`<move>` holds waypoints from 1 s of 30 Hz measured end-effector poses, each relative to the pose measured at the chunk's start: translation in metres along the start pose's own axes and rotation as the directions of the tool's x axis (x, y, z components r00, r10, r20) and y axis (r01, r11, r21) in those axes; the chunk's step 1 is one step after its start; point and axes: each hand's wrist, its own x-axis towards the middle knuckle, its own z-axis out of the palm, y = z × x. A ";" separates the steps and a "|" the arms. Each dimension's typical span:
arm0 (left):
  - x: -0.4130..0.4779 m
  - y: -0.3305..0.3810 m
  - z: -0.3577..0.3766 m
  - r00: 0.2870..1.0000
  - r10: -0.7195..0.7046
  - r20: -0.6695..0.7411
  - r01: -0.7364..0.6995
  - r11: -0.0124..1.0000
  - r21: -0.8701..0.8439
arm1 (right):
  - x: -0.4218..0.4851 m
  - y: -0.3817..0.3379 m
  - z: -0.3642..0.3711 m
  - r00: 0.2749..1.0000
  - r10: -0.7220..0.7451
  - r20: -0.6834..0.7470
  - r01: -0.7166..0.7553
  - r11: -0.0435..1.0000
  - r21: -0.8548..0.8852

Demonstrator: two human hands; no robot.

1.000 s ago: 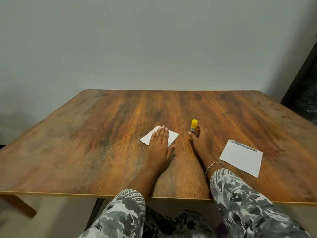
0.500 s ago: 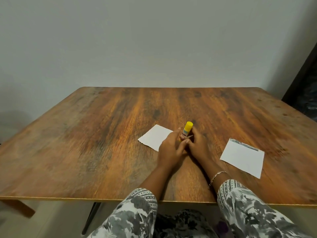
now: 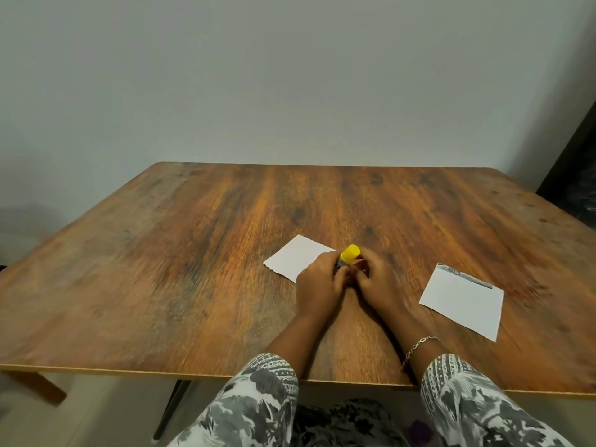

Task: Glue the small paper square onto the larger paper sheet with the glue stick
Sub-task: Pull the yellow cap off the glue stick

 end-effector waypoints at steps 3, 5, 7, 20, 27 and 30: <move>-0.001 0.002 0.002 0.999 0.041 0.005 -0.042 0.995 0.094 | -0.004 -0.004 0.000 0.989 0.031 -0.146 -0.010 0.990 0.139; -0.002 0.002 0.002 0.999 0.044 0.011 -0.045 0.991 0.124 | -0.006 -0.005 0.000 0.986 0.039 -0.161 -0.008 0.983 0.185; -0.002 0.001 0.002 0.999 0.040 0.012 -0.042 0.990 0.133 | -0.005 -0.003 0.000 0.992 0.007 -0.125 0.006 0.995 0.103; -0.001 -0.001 0.002 0.999 -0.037 0.025 0.034 0.993 0.114 | -0.004 -0.002 0.000 0.996 -0.014 -0.090 0.023 0.995 0.100; 0.001 -0.002 0.001 0.999 -0.039 -0.011 0.040 0.994 0.098 | -0.003 0.001 0.000 0.996 -0.084 -0.004 0.084 0.996 0.040; 0.000 -0.001 0.001 0.999 -0.035 -0.020 0.037 0.995 0.096 | -0.004 0.001 0.002 0.998 -0.059 -0.025 0.060 0.998 0.023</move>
